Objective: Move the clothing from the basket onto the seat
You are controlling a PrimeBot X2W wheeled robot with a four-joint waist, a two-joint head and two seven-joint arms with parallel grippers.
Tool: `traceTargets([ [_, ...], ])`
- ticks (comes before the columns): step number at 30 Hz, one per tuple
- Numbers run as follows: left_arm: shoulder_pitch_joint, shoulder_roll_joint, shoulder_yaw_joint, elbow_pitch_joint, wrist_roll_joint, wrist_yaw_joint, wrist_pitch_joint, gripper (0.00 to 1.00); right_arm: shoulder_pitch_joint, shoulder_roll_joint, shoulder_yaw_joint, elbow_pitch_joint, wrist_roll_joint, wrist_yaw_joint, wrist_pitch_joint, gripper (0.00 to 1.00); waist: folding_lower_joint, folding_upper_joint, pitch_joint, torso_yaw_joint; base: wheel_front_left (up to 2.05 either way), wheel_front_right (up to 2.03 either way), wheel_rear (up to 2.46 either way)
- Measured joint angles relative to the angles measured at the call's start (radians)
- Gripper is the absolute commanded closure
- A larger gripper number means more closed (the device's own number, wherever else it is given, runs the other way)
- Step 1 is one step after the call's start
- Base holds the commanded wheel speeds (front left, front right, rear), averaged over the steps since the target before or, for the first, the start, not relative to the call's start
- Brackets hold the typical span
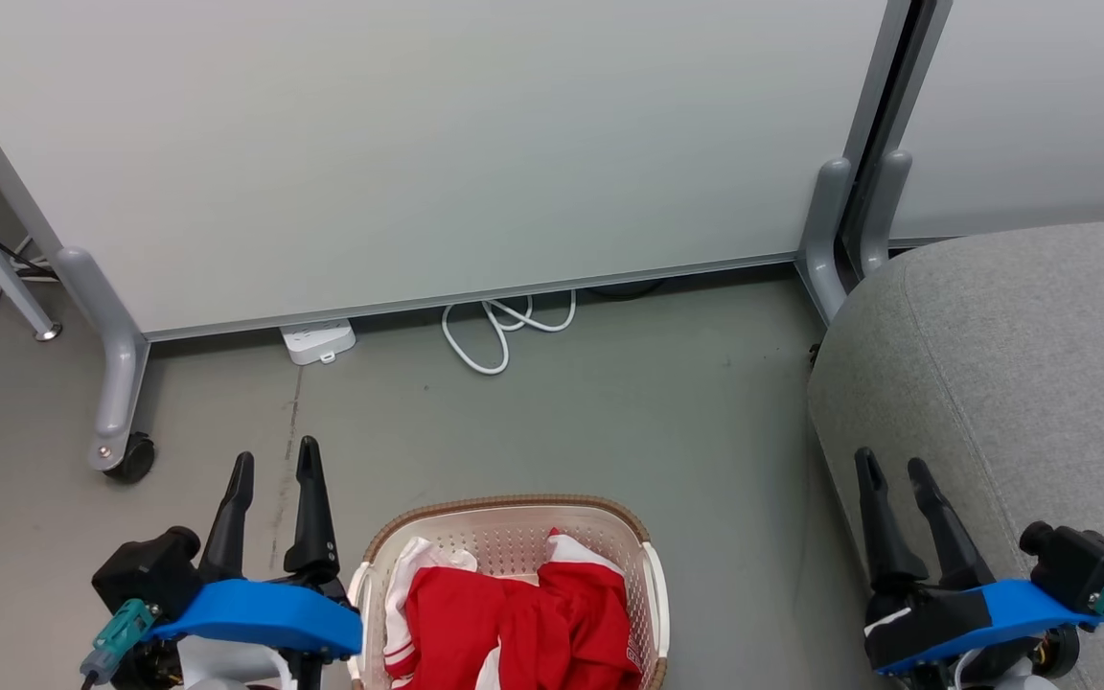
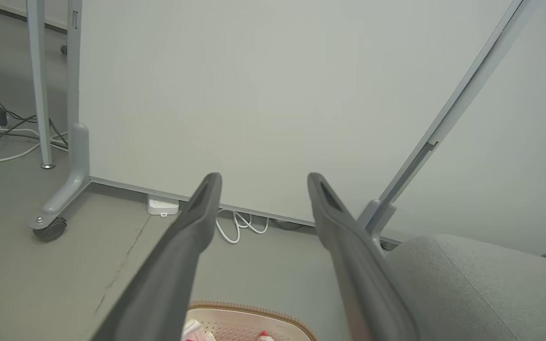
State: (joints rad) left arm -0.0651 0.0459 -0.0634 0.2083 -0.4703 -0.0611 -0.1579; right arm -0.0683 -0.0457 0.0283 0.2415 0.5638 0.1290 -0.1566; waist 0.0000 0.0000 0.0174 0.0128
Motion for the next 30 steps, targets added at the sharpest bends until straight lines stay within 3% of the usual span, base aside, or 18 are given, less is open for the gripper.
traceTargets([
  [30, -0.003, 0.002, -0.042, 0.034, 0.253, -0.002, -0.066, 0.00, 0.000, -0.001, 0.043, 0.017, -0.271, 0.000, -0.067, 0.00, 0.0000, 0.0000, 0.006, 0.009, 0.00, 0.00, 0.00],
])
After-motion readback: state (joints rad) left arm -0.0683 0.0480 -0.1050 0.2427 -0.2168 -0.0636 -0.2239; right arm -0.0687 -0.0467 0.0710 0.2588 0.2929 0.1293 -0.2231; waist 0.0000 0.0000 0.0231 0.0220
